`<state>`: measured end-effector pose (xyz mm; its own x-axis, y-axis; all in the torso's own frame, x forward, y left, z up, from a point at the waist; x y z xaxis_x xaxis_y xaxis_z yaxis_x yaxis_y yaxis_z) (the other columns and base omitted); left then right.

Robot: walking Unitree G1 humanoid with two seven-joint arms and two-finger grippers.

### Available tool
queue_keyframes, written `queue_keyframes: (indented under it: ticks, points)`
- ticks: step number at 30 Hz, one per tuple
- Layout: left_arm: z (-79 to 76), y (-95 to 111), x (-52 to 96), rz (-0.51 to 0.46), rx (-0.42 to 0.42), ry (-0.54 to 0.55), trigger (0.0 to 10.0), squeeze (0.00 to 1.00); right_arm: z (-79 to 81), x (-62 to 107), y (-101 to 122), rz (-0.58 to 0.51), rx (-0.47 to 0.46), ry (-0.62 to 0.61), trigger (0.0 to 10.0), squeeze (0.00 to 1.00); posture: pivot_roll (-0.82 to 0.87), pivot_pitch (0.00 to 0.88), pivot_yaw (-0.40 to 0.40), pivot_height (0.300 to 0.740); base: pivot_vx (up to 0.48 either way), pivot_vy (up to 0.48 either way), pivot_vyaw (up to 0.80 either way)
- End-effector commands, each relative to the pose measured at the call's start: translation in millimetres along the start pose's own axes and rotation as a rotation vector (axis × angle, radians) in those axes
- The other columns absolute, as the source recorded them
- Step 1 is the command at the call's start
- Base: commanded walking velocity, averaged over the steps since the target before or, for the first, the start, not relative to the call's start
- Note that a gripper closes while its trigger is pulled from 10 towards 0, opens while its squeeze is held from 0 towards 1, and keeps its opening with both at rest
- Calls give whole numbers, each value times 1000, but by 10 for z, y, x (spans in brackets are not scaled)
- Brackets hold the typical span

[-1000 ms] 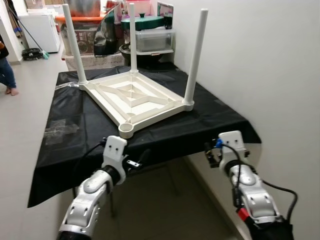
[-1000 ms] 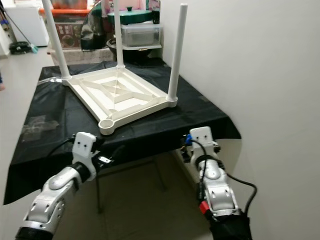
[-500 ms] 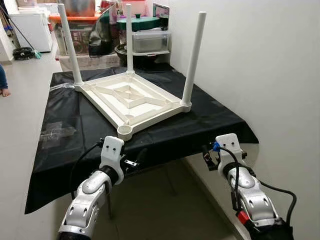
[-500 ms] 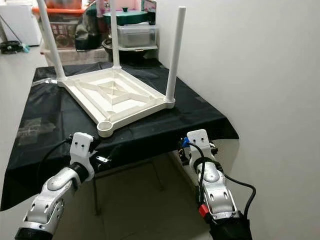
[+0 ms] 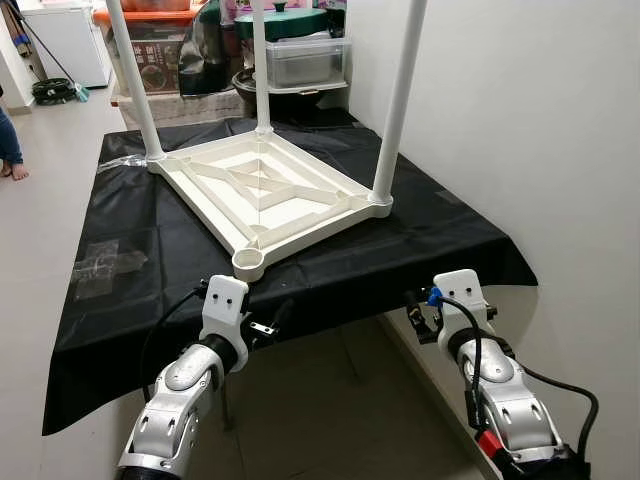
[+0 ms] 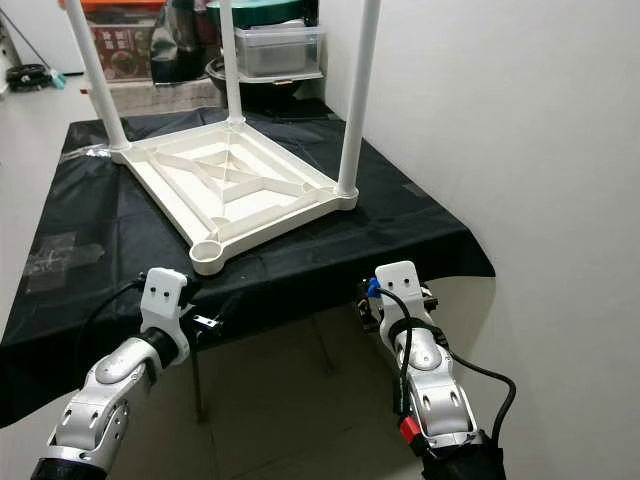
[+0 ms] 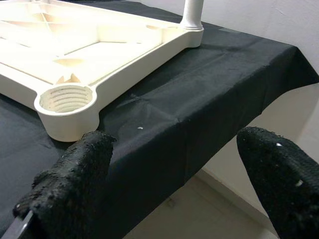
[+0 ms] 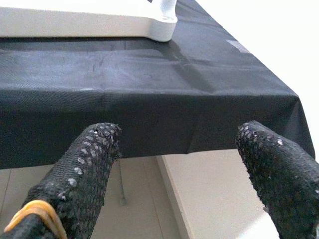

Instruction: Building children table

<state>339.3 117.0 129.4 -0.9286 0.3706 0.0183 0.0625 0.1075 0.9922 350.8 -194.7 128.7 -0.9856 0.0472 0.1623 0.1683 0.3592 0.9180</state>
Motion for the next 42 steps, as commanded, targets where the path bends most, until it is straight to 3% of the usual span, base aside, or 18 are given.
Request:
queue_keyframes:
  ticks: [1, 27, 42]
  points:
    - [3, -58, 29, 26, -7, 3, 10000, 0, 5, 19, 9, -13, 3, 1, 10000, 0, 36, 0, -67, 740, 0, 0, 0]
    - [1, -40, 34, 38, -23, -13, 10000, 0, 29, 42, 12, -16, -5, 2, 10000, 0, 39, 0, -57, 740, 0, 0, 0]
    - [-43, -57, 60, 50, -41, -43, 10000, 0, -12, 49, 6, -11, -61, -30, 10000, 0, 42, 0, -55, 740, 0, 0, 0]
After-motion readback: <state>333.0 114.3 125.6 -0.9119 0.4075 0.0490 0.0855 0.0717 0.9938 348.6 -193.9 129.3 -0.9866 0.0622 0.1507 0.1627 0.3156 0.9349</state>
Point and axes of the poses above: a point about 5 cm out from each wrist's last joint towards the gripper, its own x axis pointing back from the gripper into the wrist, its own y axis along the axis of the wrist's last joint, z = x × y, the point moved 4 cm from there along -x, pointing out of the wrist towards the gripper, and after that the axes turned 5 degrees about x, right-handed, at the moved point
